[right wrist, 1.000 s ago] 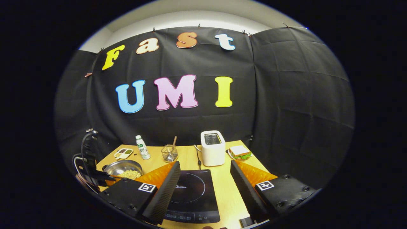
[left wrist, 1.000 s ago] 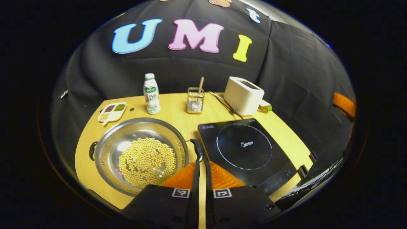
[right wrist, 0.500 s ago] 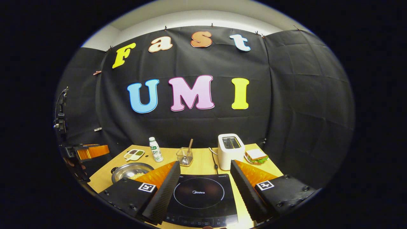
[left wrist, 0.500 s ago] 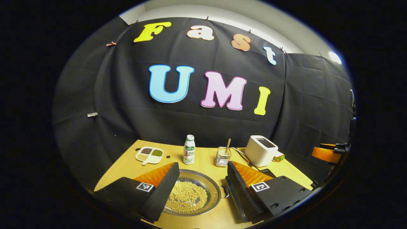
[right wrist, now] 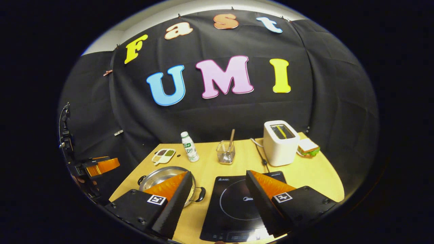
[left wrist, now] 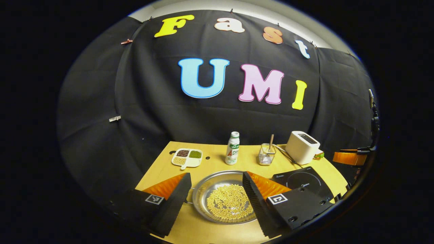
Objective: First push the handle of the pot to place it horizontally, then grasp the pot with both hands and set it on the induction cooktop.
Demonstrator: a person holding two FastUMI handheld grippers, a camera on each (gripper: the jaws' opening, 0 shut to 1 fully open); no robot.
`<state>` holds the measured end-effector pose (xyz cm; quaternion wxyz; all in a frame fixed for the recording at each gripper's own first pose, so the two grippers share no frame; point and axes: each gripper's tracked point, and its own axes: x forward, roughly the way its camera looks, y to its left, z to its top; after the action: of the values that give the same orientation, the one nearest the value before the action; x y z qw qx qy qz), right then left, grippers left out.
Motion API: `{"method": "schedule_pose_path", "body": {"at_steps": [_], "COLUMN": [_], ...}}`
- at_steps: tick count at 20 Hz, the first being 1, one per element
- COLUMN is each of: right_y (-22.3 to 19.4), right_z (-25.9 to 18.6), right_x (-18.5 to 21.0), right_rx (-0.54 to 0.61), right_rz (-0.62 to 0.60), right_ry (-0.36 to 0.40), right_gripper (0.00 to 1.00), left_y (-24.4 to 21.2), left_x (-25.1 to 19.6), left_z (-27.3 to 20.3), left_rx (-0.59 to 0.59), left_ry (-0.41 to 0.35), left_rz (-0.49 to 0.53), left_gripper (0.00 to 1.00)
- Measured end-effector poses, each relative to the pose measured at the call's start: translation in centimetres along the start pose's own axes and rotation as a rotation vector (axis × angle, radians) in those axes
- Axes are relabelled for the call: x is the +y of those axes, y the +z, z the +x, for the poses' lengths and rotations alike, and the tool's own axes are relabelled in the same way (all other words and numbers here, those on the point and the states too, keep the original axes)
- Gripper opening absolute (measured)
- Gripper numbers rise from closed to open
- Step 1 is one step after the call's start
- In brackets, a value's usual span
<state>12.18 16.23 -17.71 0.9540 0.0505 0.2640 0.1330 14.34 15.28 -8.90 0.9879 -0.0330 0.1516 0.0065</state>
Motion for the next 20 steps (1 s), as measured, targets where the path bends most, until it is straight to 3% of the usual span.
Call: {"method": "schedule_pose_path", "body": {"at_steps": [6, 10, 20], "right_y": [-7.0, -10.8, -15.7], "right_z": [7.0, 10.7, 15.8], "right_x": [4.3, 4.9, 5.0], "right_rx": [0.225, 0.309, 0.402], "right_rz": [0.121, 0.122, 0.145], "right_ry": [0.028, 0.016, 0.003], "right_gripper": [0.99, 0.99, 0.99], "left_y": [-5.0, -8.4, -16.1], "left_x": [6.2, 8.2, 7.0], "left_z": [4.3, 7.4, 14.2], "left_rx": [0.122, 0.198, 0.381], "left_ry": [0.0, -0.034, -0.141], "left_rz": [-0.089, -0.156, -0.098], "left_gripper": [0.95, 0.95, 0.96]}}
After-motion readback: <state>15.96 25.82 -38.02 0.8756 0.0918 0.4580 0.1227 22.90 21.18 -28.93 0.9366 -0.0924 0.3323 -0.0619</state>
